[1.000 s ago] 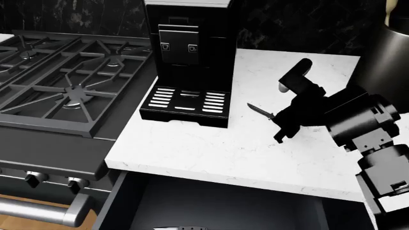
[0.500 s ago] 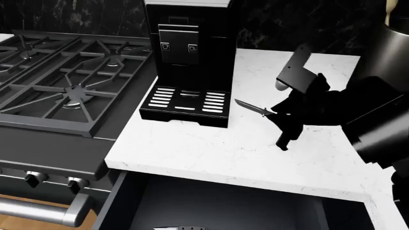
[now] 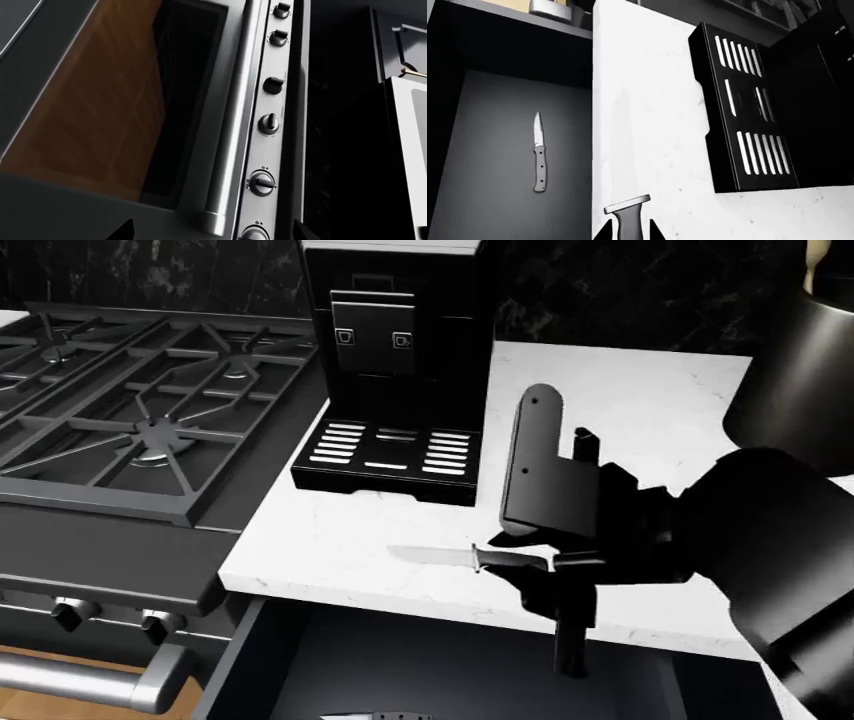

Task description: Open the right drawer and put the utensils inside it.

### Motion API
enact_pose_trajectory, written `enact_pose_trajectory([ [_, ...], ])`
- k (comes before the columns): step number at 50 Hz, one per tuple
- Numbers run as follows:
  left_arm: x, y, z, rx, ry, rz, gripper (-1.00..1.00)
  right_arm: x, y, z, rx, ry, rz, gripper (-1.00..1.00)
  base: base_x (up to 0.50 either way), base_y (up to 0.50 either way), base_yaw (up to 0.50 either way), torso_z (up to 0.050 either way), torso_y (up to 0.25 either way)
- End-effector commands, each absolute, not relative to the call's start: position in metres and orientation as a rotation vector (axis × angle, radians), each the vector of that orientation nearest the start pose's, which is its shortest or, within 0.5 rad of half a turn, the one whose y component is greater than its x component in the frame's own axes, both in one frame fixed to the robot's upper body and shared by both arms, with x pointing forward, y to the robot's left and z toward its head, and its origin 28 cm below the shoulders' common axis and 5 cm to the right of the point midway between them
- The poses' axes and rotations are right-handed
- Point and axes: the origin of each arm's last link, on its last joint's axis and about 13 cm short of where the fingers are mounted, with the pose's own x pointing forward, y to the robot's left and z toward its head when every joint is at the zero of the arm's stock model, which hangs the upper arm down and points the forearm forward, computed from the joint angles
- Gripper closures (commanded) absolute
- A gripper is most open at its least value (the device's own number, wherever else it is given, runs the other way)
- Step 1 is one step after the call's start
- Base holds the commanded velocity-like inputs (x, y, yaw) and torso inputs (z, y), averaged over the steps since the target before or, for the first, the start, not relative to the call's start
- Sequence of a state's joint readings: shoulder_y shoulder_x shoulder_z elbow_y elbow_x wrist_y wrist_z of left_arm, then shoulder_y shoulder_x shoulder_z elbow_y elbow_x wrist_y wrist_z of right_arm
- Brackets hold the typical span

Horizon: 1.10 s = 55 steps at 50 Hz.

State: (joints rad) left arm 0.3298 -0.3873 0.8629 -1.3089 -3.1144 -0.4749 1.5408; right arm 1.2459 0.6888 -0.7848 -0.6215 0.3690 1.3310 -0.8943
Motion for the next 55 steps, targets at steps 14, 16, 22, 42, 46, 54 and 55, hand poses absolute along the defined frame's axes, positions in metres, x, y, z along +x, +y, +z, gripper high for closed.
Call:
enact_pose_trajectory([
  [14,-0.08,0.3,-0.117,-1.758,-0.521,0.481,-1.0,0.242,-0.113,0.269,-1.041,0.372,1.152,1.0,0.0,0.0,0.0,0.0,0.001],
  [16,-0.08,0.299,-0.117,-1.759,-0.519,0.482,-1.0,0.241,-0.113,0.265,-1.057,0.388,1.15,1.0,0.0,0.0,0.0,0.0,0.0],
  [22,-0.08,0.299,-0.117,-1.757,-0.518,0.481,-1.0,0.238,-0.114,0.257,-1.1,0.432,1.146,1.0,0.0,0.0,0.0,0.0,0.002],
  [42,-0.08,0.3,-0.117,-1.756,-0.522,0.473,-1.0,0.237,-0.121,0.236,-1.143,0.527,1.13,1.0,0.0,0.0,0.0,0.001,0.001],
  [46,-0.079,0.3,-0.117,-1.757,-0.521,0.472,-1.0,0.236,-0.12,0.236,-1.151,0.523,1.139,1.0,0.0,0.0,0.0,0.0,0.0],
  [54,-0.079,0.299,-0.118,-1.757,-0.518,0.474,-1.0,0.229,-0.117,0.23,-1.18,0.528,1.177,1.0,0.0,0.0,0.0,0.0,0.001],
  [55,-0.079,0.299,-0.118,-1.757,-0.518,0.474,-1.0,0.229,-0.117,0.23,-1.182,0.529,1.181,1.0,0.0,0.0,0.0,0.0,0.0],
])
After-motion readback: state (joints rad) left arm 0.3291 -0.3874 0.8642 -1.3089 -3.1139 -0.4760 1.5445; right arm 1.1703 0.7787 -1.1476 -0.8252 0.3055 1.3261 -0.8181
